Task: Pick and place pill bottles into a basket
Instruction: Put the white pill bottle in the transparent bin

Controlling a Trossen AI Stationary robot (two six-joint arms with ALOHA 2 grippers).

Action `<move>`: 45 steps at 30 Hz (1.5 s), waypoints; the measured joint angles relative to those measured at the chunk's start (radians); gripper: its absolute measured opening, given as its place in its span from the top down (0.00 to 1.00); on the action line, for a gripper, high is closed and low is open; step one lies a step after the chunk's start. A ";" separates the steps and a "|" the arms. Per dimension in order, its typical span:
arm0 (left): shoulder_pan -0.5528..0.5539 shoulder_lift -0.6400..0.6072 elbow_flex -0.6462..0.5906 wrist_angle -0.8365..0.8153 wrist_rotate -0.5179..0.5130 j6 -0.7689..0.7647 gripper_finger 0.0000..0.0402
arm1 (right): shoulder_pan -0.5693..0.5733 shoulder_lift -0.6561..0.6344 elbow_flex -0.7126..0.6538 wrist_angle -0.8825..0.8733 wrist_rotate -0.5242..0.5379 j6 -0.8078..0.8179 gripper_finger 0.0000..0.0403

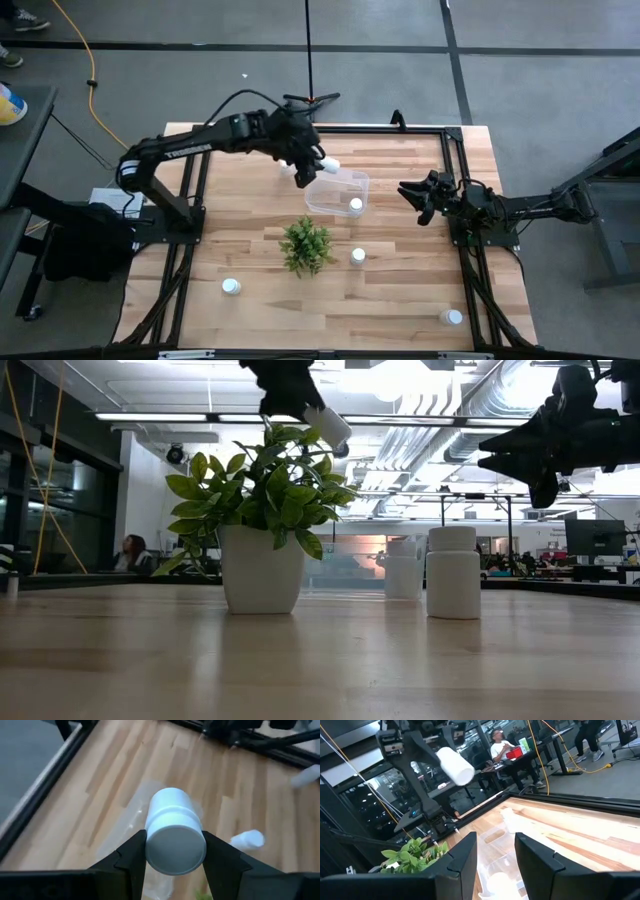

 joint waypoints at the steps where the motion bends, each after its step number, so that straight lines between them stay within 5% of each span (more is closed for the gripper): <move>1: -0.001 0.011 0.013 -0.022 -0.020 0.017 0.52 | 0.000 0.000 0.000 0.000 0.000 0.000 0.69; 20: -0.007 0.146 0.019 -0.136 -0.048 0.107 0.52 | 0.000 0.000 0.000 -0.022 0.001 0.021 0.69; 45: -0.034 0.253 0.019 -0.059 -0.075 0.125 0.51 | 0.000 0.000 0.000 -0.041 0.038 0.017 0.69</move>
